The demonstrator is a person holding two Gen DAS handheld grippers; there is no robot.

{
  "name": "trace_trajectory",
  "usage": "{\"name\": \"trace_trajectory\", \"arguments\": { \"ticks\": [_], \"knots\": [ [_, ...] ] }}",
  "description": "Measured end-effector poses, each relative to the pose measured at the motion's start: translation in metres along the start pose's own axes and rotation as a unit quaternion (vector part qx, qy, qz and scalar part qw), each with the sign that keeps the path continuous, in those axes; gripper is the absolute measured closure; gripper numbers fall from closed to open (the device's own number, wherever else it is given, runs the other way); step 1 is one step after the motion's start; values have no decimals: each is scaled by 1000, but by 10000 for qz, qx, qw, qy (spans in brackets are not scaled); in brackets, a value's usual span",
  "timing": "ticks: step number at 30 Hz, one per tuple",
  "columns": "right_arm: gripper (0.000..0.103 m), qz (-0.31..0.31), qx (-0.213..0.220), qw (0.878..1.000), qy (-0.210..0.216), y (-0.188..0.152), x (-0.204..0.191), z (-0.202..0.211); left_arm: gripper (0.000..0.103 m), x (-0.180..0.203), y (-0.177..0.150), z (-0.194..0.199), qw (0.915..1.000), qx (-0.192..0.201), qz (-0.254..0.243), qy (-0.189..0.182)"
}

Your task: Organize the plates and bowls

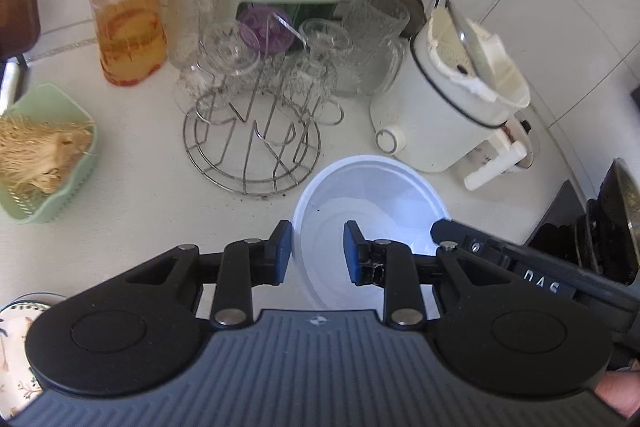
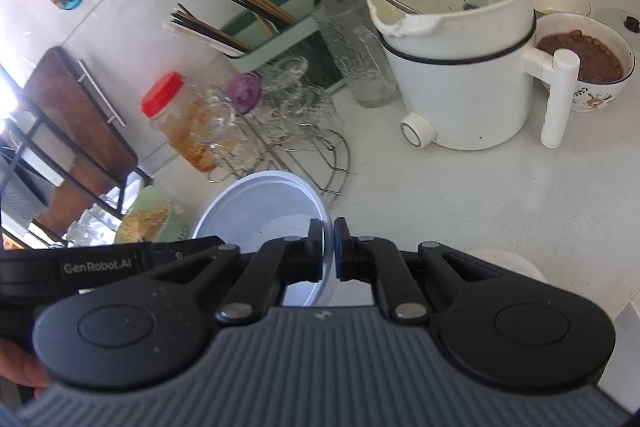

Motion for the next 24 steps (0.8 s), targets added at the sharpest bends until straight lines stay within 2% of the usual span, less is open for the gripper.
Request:
{"name": "trace_trajectory", "arguments": {
  "ticks": [16,24],
  "knots": [
    [95,-53,291,9994,153,-4,-42,43,71,-10,7,68,9988,450,55,-192],
    [93,95,150,9996,221,-24,-61,44,71,-33,-9,89,9981,506,258,-216]
  ]
}}
Point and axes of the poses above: each gripper's, at about its wrist camera, not at the fingertips, and z roughly against the way its jaws point, x to its right, y to its top, the point moved 7 cm from there along -z, roughly the way its jaws point, and after that the axes turned 6 degrees about x, right-handed, at the moved point
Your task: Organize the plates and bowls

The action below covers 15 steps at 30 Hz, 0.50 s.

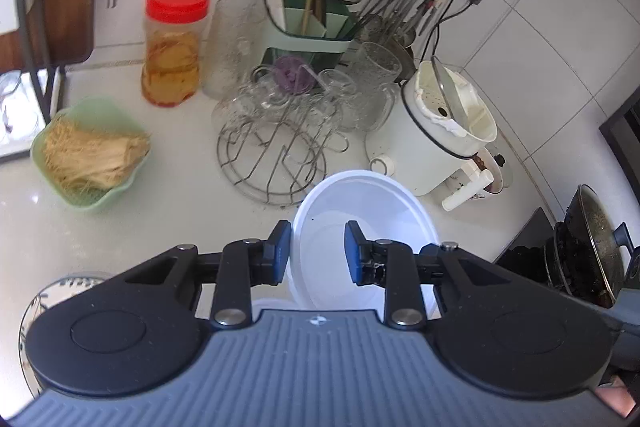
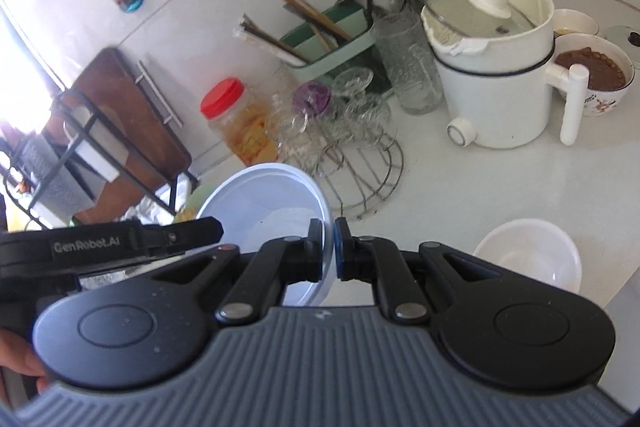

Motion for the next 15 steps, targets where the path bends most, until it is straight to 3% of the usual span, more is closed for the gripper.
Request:
{"name": "trace_trajectory", "arguments": {
  "ticks": [15],
  "knots": [
    [92,413,-797,9958,-206,-71,-2,-27,71,-53,-68,-28,9971,-634,116,398]
  ]
}}
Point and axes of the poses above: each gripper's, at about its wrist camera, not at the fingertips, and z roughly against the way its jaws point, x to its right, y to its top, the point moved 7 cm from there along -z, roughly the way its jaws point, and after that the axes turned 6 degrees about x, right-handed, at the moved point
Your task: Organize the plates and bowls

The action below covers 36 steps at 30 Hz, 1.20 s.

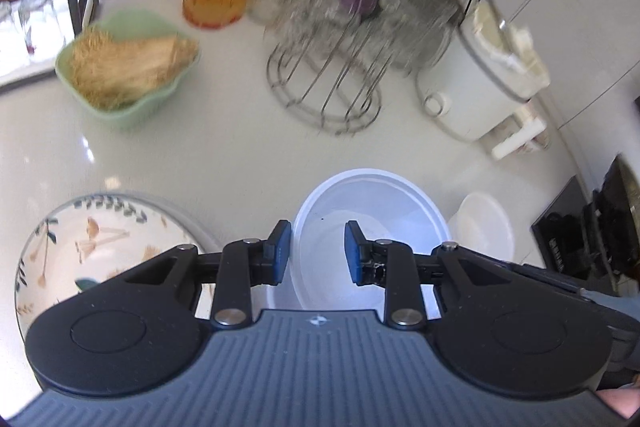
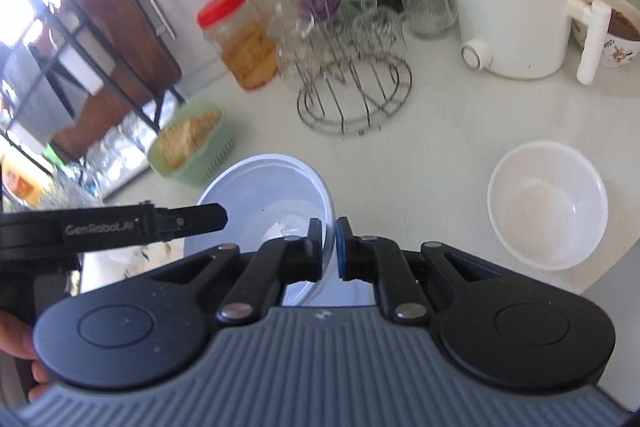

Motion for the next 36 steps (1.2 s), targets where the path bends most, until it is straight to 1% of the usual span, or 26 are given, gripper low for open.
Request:
{"name": "trace_trajectory", "arguments": {
  "ticks": [3,6,11,13,14,16,17,18,23,28,35,36],
  "knots": [
    [92,2,-129,9999,-67,-11,3,-5,71,-4,-11,-8,9999,-158,-26,15],
    [92,-42,-201,9998,-87,-18,5,-8,71,-7,-16,-12,9998,-212,-17,31],
    [91,-85,-216,9997,-18,-19,4,-9,71,-10,-16,-14,9998,-196,15,75],
    [91,-134,-209,9997,9,-18,4,-9,71,-11,-15,-11,9999,-134,69,54],
    [91,-143,-195,9997,17,-18,3,-8,70,-11,-14,-9,9999,-123,68,49],
    [91,-195,-164,9997,44,-17,2,-6,63,-13,-13,-6,9999,-108,59,36],
    [91,-229,-138,9996,74,-16,2,-4,57,-15,-12,-4,9999,-96,56,35],
    [91,-256,-100,9996,89,-14,1,-2,56,-17,-11,-1,9999,-68,70,43],
    [91,-215,202,9995,107,-2,-2,15,56,-19,-3,17,10000,68,-5,14],
    [91,-85,548,9984,79,9,-8,34,56,-13,3,39,9997,238,-94,-38],
    [91,35,860,9963,-35,16,-14,54,55,-3,6,71,9987,423,-278,-33],
    [91,69,898,9959,-47,16,-15,56,51,-3,5,76,9985,464,-305,-18]
  ]
}}
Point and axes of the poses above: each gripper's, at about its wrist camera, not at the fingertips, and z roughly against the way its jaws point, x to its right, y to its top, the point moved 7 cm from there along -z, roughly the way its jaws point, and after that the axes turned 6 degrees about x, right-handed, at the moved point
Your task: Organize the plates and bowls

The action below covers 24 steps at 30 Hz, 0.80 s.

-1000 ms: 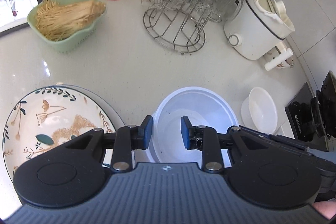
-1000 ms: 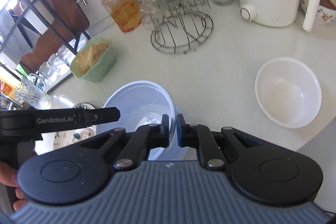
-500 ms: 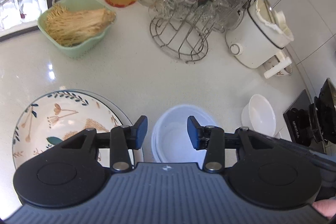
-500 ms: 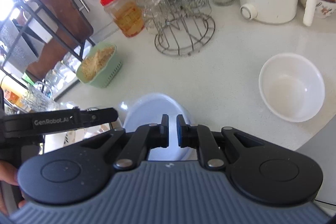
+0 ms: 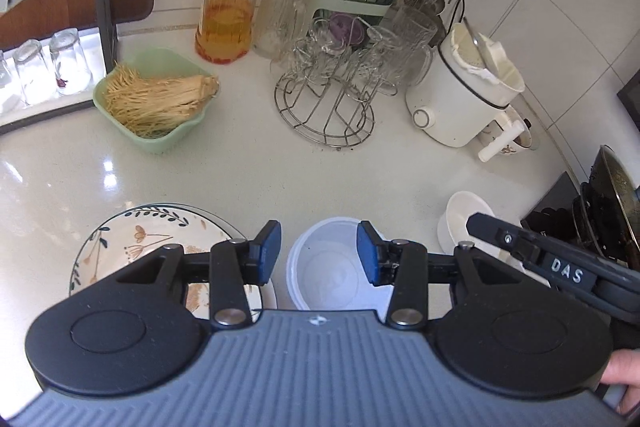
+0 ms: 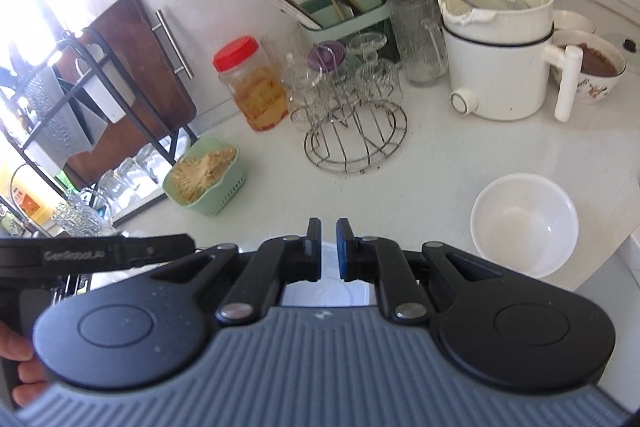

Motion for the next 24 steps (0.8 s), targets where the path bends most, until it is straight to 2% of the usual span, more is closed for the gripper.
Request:
{"name": "trace_trajectory", "arguments": {
  "ticks": [1,2,3,4,5,9,13,18,24],
  "knots": [
    [86,32,24,10000,-21,0,0,0,47,0,1,4,10000,60,-37,38],
    [74,16,25,10000,-44,0,2,1,38,1,1,8,9998,147,-95,64],
    [45,-37,53,10000,-65,0,4,1,32,2,2,13,9995,253,-177,63],
    [23,-103,144,9998,-62,0,7,4,29,3,3,17,9991,339,-245,78],
    [17,-130,214,9997,-82,0,9,7,26,3,4,19,9988,371,-292,129],
    [15,-36,254,9990,-357,-2,15,11,20,6,8,21,9980,363,-466,204],
    [15,-59,329,9986,-403,-3,20,18,19,14,11,20,9975,345,-603,128],
    [15,134,478,9973,-548,-1,29,31,19,35,11,12,9969,323,-716,-85],
    [15,-76,552,9951,-816,-3,53,39,19,63,9,-5,9959,221,-827,-305]
  ]
}}
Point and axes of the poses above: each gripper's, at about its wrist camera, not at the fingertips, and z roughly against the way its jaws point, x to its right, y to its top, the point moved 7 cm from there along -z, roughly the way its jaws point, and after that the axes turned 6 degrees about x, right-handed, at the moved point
